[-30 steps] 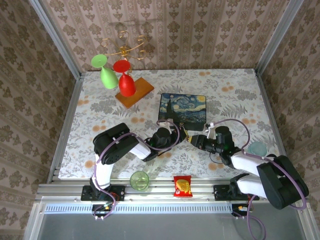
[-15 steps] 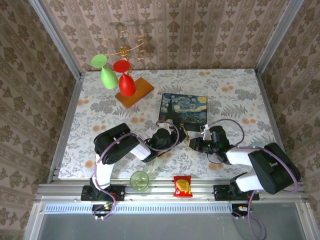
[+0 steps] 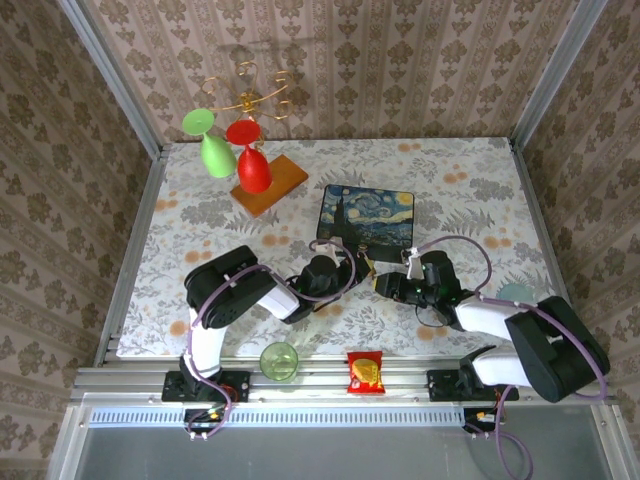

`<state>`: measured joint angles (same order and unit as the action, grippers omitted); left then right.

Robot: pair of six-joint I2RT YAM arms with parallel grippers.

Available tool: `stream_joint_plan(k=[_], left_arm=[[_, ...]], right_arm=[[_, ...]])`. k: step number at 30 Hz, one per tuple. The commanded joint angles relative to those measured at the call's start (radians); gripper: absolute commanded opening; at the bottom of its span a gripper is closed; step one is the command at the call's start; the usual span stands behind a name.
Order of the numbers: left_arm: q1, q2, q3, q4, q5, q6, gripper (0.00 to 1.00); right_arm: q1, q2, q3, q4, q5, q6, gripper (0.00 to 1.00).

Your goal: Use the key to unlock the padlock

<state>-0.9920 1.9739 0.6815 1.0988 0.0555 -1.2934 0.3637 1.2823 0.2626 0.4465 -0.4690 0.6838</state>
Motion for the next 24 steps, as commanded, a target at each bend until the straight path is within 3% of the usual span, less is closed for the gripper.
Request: stream_joint_plan(k=[1,3,8,11,18,24], left_arm=[[0.006,-0.063,-0.003,0.016,0.028,0.017,0.00],[0.006,-0.063,-0.003,0.021,0.029,0.013,0.00],[0.000,-0.064,-0.005,0.042,0.026,-0.001,0.00],[-0.006,-0.068,-0.005,0.044,0.017,-0.005,0.00],[-0.007,-0.040,0.001,0.086,0.019,-0.036,0.00],[-0.009,-0.053,0.000,0.073,0.014,-0.030,0.00]], right_arm=[[-0.002,-0.040,0.028,-0.072,0.022,-0.070,0.52],[-0.003,-0.025,0.060,-0.076,-0.008,-0.097,0.51],[-0.003,0.051,0.109,-0.060,-0.051,-0.122,0.36],[-0.002,0.074,0.099,-0.014,-0.075,-0.113,0.31],[0.004,0.091,0.077,-0.003,-0.070,-0.129,0.32],[0.003,0.065,0.078,-0.097,0.036,-0.161,0.37]])
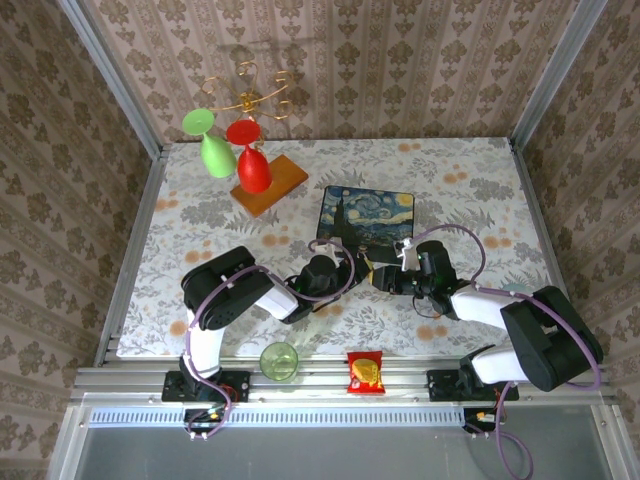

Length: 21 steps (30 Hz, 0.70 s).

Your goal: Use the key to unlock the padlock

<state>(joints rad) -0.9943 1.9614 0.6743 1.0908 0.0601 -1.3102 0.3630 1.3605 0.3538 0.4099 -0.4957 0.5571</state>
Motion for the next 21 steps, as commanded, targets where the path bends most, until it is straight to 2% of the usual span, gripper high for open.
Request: stream_joint_plan(k=[1,4,7,10,15,17,21], left_arm=[[-0.006,-0.042,0.005,0.081,0.007,-0.014,0.00],[-0.007,-0.045,0.008,0.075,0.006,-0.012,0.00],[-0.008,-0.041,0.011,0.076,0.009,-0.014,0.00],[-0.007,-0.035,0.008,0.090,0.006,-0.023,0.00],[-0.003,-0.035,0.005,0.099,0.007,-0.029,0.00],[-0.004,-0.035,0.007,0.099,0.009,-0.030,0.00],[-0.006,-0.039,0.006,0.097,0.008,-0.026,0.00]], right_arm=[[0.004,-0.017,-0.014,-0.064,0.070,-0.036,0.37],[0.005,-0.017,-0.023,-0.036,0.057,-0.024,0.37],[0.010,-0.009,-0.029,0.022,0.008,-0.029,0.30],[0.036,-0.008,-0.030,0.059,-0.025,-0.021,0.29],[0.050,-0.015,-0.044,0.070,0.018,-0.035,0.29],[0.058,-0.009,-0.037,0.064,0.041,-0.045,0.24],[0.085,-0.026,-0.036,0.003,0.185,-0.058,0.21]])
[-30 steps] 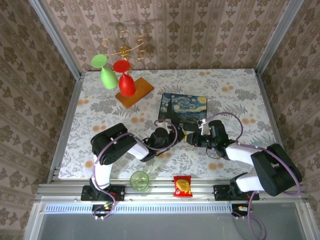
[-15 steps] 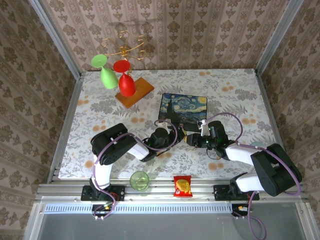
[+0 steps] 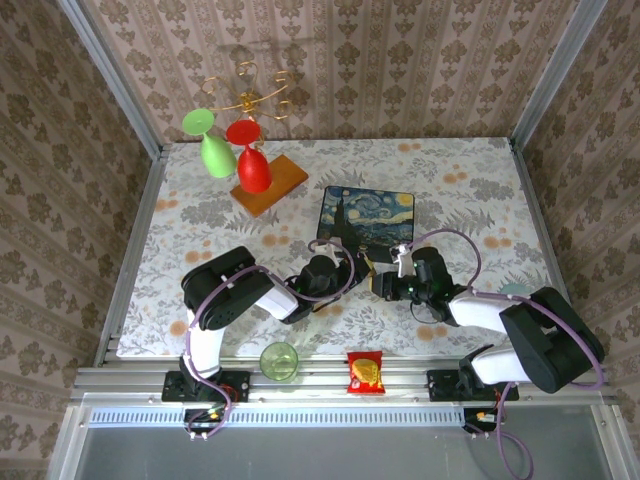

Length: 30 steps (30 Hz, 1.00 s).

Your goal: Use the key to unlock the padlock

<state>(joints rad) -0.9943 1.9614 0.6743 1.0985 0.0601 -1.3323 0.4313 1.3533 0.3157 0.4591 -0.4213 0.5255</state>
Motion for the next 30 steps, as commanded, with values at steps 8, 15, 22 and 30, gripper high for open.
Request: stream_joint_plan(k=[8,15,22,30], left_arm=[[-0.012,-0.053,0.000,0.087,0.006,-0.001,0.00],[-0.013,-0.065,-0.007,0.080,0.001,0.003,0.00],[-0.015,-0.079,-0.005,0.069,0.007,0.008,0.00],[-0.011,-0.076,-0.010,0.087,0.010,0.000,0.00]], right_arm=[[0.040,-0.046,0.038,-0.165,0.299,-0.073,0.20],[0.117,-0.071,0.058,-0.224,0.470,-0.112,0.34],[0.246,-0.043,0.113,-0.276,0.707,-0.171,0.32],[0.318,0.067,0.161,-0.266,0.755,-0.241,0.28]])
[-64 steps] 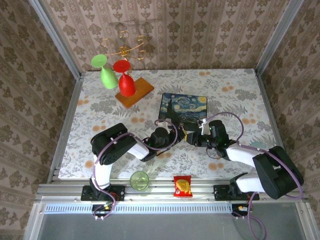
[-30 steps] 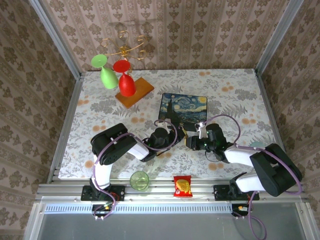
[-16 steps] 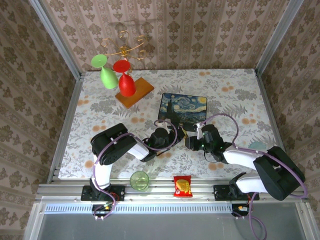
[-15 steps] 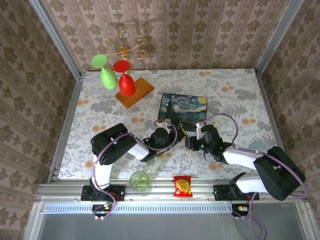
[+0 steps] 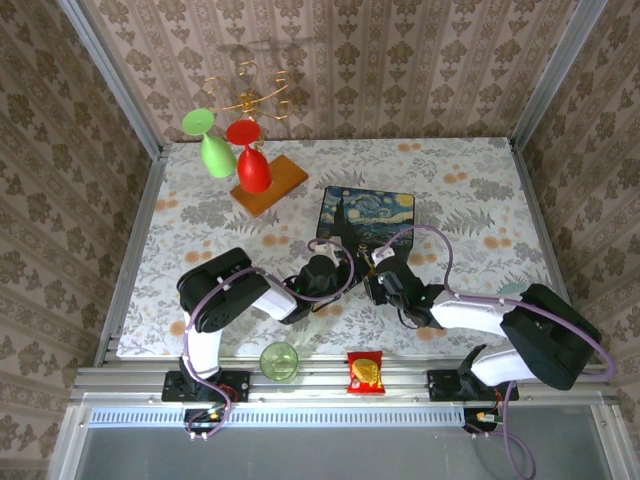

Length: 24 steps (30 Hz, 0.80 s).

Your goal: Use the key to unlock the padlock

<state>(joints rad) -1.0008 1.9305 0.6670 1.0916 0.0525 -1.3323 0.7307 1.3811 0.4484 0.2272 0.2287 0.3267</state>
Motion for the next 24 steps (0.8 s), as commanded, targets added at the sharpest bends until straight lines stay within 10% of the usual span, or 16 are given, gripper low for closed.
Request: stream_joint_plan(k=[1,10,24], left_arm=[[-0.005,-0.045,-0.001,0.094,0.021,0.000,0.00],[-0.007,-0.053,-0.016,0.093,0.017,-0.002,0.00],[0.004,-0.080,-0.055,0.068,-0.002,0.020,0.06]], right_arm=[[0.022,0.046,0.032,-0.033,0.115,-0.043,0.27],[0.016,0.043,0.026,0.003,0.041,0.005,0.13],[-0.235,-0.036,-0.134,0.290,-0.591,0.221,0.07]])
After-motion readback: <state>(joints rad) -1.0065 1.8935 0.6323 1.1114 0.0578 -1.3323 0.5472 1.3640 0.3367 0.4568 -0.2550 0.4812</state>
